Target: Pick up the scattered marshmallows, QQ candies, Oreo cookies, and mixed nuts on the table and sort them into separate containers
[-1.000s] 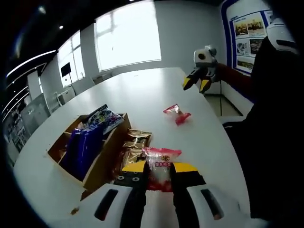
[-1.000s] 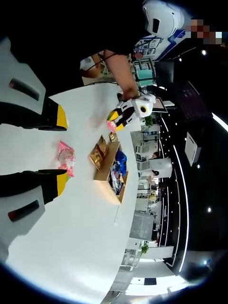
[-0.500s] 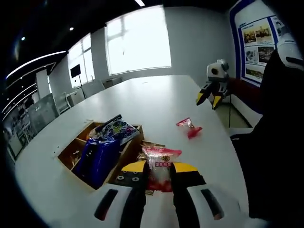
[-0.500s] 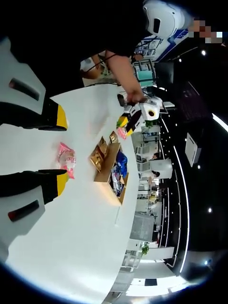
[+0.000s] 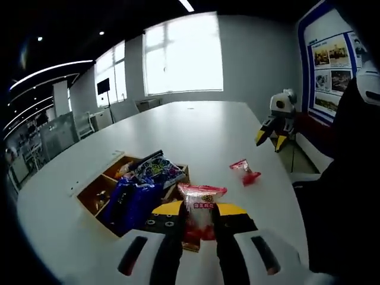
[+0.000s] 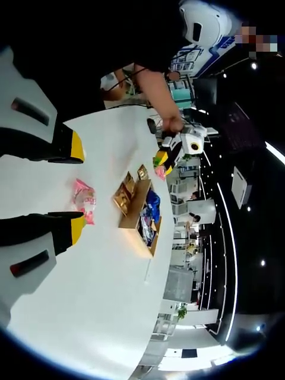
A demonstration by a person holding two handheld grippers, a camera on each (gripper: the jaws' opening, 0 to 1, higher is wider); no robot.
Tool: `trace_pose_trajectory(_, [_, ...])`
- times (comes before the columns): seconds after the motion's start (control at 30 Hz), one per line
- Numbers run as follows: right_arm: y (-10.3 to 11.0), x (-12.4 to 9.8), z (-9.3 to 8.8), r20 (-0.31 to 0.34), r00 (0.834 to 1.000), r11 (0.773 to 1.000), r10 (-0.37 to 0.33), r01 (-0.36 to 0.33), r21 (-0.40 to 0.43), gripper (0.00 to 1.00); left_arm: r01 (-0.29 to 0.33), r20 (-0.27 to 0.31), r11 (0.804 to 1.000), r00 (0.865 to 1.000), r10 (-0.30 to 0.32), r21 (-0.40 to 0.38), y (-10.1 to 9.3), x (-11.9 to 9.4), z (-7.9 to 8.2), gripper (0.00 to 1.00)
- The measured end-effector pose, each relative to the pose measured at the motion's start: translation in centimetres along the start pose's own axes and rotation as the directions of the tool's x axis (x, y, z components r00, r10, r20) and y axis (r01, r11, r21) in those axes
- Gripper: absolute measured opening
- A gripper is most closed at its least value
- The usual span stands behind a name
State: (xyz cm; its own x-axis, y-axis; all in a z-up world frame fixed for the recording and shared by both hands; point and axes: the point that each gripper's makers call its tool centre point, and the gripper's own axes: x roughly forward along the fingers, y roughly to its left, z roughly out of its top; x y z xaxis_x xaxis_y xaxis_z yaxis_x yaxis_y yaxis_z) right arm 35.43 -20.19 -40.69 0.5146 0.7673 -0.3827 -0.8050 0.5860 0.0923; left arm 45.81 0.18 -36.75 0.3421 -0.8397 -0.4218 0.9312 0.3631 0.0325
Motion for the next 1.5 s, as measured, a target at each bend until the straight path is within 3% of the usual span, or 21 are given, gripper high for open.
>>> trace_pose_trajectory(0.77, [0.1,0.2,-0.2,-0.003,1.000,1.000,0.006,-0.006,0.005,0.29,-0.084,0.056,0.988,0.994,0.092,-0.133,3.7,0.7,2.7,0.24])
trace_pose_trajectory(1.27, [-0.1,-0.1,-0.4,-0.001,1.000,1.000,0.003,-0.003,0.011,0.29,-0.116,0.073,0.980,0.989,0.129,-0.162,4.7,2.1,4.1,0.24])
trace_pose_trajectory(1.5, [-0.2,-0.2,-0.4,0.003,1.000,1.000,0.003,-0.003,0.013,0.29,-0.145,0.070,0.973,0.985,0.160,-0.182,6.2,2.8,4.5,0.24])
